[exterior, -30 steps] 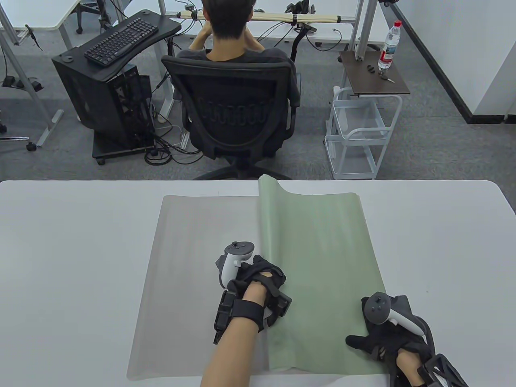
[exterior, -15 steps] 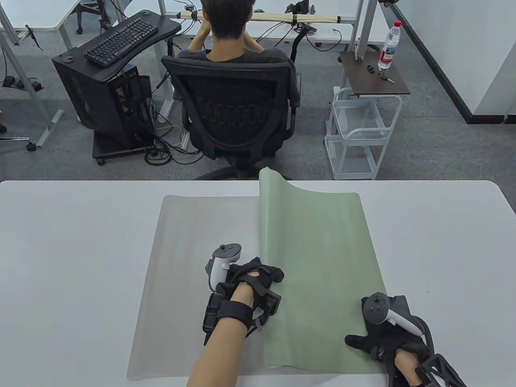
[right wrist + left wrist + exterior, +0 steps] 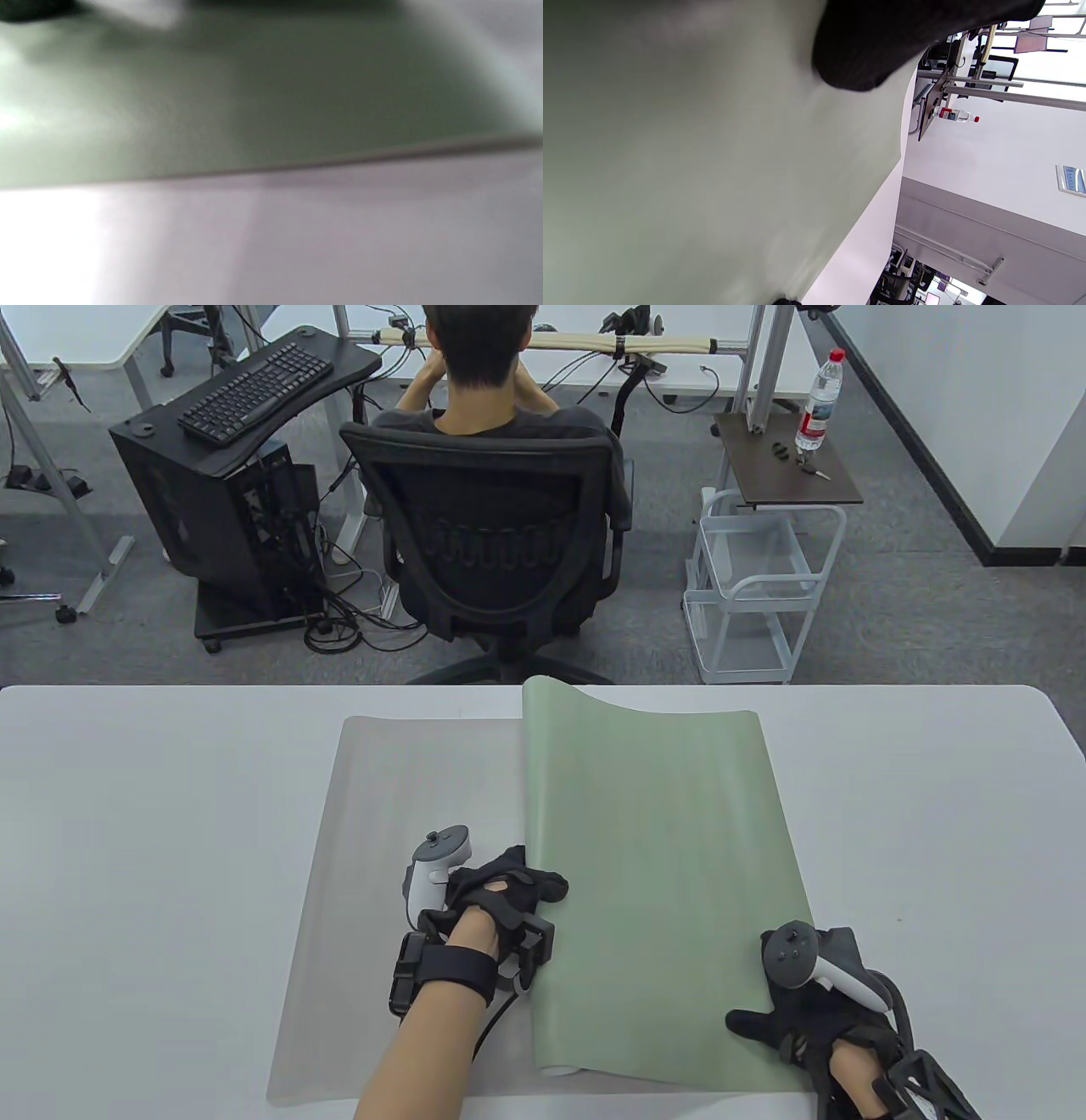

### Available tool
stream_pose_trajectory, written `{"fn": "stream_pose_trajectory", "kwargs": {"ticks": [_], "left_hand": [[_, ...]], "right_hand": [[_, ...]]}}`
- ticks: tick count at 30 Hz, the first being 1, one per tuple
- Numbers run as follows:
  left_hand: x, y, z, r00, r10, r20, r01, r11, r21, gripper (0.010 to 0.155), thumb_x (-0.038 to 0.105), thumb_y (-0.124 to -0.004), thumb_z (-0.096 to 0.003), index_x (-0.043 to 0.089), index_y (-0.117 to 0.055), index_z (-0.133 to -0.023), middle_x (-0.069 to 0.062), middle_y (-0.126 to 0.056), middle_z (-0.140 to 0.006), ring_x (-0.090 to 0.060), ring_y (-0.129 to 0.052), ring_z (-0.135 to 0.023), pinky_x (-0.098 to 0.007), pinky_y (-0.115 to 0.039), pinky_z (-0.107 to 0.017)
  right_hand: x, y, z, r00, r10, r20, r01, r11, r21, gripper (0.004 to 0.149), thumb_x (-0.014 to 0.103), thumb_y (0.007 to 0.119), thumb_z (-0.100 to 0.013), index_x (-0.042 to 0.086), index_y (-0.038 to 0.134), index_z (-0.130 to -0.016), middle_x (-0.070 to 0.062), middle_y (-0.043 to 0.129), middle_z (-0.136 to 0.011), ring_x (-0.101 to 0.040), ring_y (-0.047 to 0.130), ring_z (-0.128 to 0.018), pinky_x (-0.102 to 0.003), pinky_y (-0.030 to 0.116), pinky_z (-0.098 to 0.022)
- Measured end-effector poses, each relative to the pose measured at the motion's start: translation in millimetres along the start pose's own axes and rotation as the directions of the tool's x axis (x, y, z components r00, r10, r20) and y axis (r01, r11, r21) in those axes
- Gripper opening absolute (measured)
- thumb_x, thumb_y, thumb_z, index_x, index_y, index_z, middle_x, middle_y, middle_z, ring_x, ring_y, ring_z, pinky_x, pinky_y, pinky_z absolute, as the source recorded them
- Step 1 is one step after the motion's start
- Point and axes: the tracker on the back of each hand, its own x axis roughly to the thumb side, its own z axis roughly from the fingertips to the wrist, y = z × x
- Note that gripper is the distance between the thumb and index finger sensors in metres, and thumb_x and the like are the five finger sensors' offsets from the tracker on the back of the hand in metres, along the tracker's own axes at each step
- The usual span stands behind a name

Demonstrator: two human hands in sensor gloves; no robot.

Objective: Unroll desk mats and stack together

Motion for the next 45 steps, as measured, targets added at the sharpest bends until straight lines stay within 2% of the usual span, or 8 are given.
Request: {"fn": "stream_pose_trajectory", "kwargs": {"ticks": [3,6,9,12,22,33,35,45], "left_hand": [[-1.3,1.9,-0.8,1.000,0.007,-0.022,-0.008,0.999,-0.034,0.079,0.033,-0.094,-0.0429,0.018,-0.038,-0.096,0.001,-0.069,-0.091,-0.018,-0.093,-0.066,-0.036,-0.087,-0.052],[-0.7,3.0,-1.1,0.999,-0.031,-0.027,0.031,0.999,-0.025,0.066,0.034,-0.094,-0.0425,0.027,-0.049,-0.091,0.004,-0.072,-0.087,-0.016,-0.094,-0.067,-0.039,-0.088,-0.055],[-0.6,1.7,-2.0,1.000,-0.002,-0.007,0.002,0.999,-0.047,0.069,0.025,-0.088,-0.0441,0.020,-0.038,-0.091,-0.010,-0.062,-0.101,-0.035,-0.097,-0.082,-0.045,-0.091,-0.057],[0.3,4.2,-1.0,1.000,0.016,0.009,-0.015,0.998,-0.058,0.080,0.020,-0.083,-0.0446,0.016,-0.021,-0.097,-0.010,-0.061,-0.101,-0.031,-0.099,-0.079,-0.047,-0.089,-0.057],[-10.1,28.3,8.8,0.997,0.060,0.039,-0.059,0.998,-0.038,0.085,0.020,-0.078,-0.0456,0.014,-0.011,-0.098,-0.017,-0.054,-0.102,-0.037,-0.088,-0.080,-0.054,-0.078,-0.059],[-13.2,39.6,13.4,0.999,0.034,-0.018,-0.034,0.999,0.003,0.067,0.034,-0.093,-0.0438,0.026,-0.047,-0.092,0.001,-0.070,-0.091,-0.018,-0.097,-0.070,-0.039,-0.090,-0.055],[-15.1,37.8,12.5,0.998,0.061,-0.011,-0.061,0.998,-0.016,0.066,0.030,-0.089,-0.0453,0.023,-0.043,-0.092,-0.006,-0.069,-0.098,-0.032,-0.099,-0.079,-0.042,-0.093,-0.055],[-22.3,58.9,23.8,0.989,0.131,0.061,-0.130,0.991,-0.028,0.083,0.020,-0.077,-0.0456,0.014,-0.015,-0.099,-0.015,-0.058,-0.102,-0.036,-0.091,-0.079,-0.052,-0.082,-0.058]], "right_hand": [[0.0,0.0,-0.2,1.000,0.000,0.000,0.000,1.000,0.003,0.103,0.072,0.059,-0.036,0.021,-0.010,-0.095,-0.012,-0.022,-0.098,-0.043,-0.017,-0.091,-0.060,0.004,-0.066],[0.2,0.2,-0.1,1.000,0.001,-0.001,-0.001,1.000,0.003,0.103,0.073,0.059,-0.036,0.021,-0.010,-0.094,-0.012,-0.022,-0.098,-0.043,-0.017,-0.091,-0.060,0.004,-0.066],[0.4,0.1,-0.2,1.000,0.001,-0.001,-0.001,1.000,0.005,0.103,0.073,0.059,-0.036,0.021,-0.010,-0.094,-0.012,-0.023,-0.098,-0.043,-0.017,-0.091,-0.060,0.004,-0.066],[0.2,0.2,-0.2,1.000,0.000,0.000,0.000,1.000,0.003,0.103,0.073,0.058,-0.036,0.022,-0.010,-0.094,-0.012,-0.023,-0.098,-0.043,-0.017,-0.091,-0.060,0.004,-0.066],[0.1,0.5,-0.4,1.000,0.002,-0.003,-0.002,1.000,0.000,0.103,0.073,0.058,-0.036,0.022,-0.010,-0.095,-0.011,-0.022,-0.098,-0.042,-0.017,-0.091,-0.060,0.004,-0.067],[0.2,0.6,-0.4,1.000,0.004,-0.004,-0.004,1.000,0.003,0.103,0.073,0.058,-0.036,0.022,-0.010,-0.094,-0.011,-0.023,-0.098,-0.043,-0.017,-0.091,-0.060,0.004,-0.067],[0.3,0.7,-0.5,1.000,0.004,-0.004,-0.004,1.000,0.003,0.103,0.073,0.058,-0.036,0.022,-0.010,-0.094,-0.011,-0.023,-0.098,-0.043,-0.017,-0.091,-0.060,0.004,-0.066],[0.2,0.8,-0.5,1.000,0.005,-0.004,-0.005,1.000,0.002,0.103,0.073,0.058,-0.036,0.022,-0.010,-0.094,-0.011,-0.023,-0.098,-0.043,-0.017,-0.091,-0.060,0.004,-0.067]]}}
